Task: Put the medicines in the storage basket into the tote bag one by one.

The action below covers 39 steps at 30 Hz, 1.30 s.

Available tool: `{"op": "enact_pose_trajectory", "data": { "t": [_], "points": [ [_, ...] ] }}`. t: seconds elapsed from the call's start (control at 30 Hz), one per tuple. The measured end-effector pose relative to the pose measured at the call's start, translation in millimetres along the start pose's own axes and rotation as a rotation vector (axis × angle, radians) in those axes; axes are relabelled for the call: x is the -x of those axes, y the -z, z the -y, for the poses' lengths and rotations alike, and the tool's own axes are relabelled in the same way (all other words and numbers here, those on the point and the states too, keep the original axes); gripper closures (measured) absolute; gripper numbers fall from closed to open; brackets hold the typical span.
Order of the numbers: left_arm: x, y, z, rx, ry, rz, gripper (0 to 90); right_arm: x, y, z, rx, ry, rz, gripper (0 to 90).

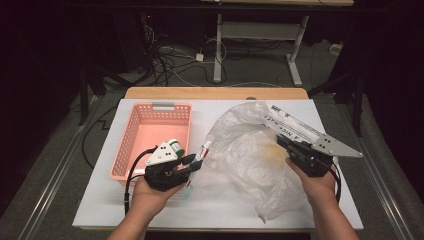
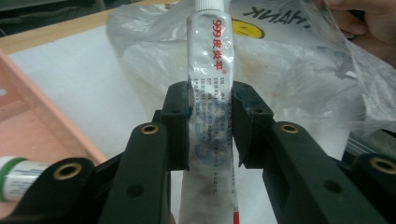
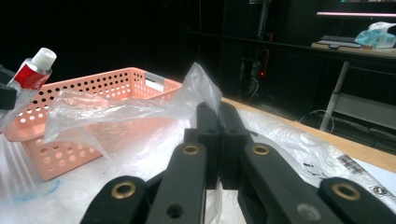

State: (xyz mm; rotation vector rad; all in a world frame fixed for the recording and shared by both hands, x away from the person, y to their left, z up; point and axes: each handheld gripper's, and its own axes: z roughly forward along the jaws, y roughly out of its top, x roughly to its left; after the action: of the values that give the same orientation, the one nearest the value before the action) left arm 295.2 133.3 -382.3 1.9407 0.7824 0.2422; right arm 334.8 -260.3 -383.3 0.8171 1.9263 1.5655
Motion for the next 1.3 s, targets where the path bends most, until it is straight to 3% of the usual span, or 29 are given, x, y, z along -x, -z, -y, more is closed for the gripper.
{"op": "enact_pose_trajectory", "data": {
  "t": [0.67, 1.3],
  "points": [
    [26.9, -23.5, -1.7, -0.027, -0.059, 0.097, 68.1, -4.5, -2.6, -0.5, -0.007, 0.009, -0.016, 90.0],
    [38.2, -65.3, -5.8, -0.057, -0.105, 0.112, 68.0, -5.7, -3.5, 0.5, -0.006, 0.012, -0.016, 90.0]
  ]
}}
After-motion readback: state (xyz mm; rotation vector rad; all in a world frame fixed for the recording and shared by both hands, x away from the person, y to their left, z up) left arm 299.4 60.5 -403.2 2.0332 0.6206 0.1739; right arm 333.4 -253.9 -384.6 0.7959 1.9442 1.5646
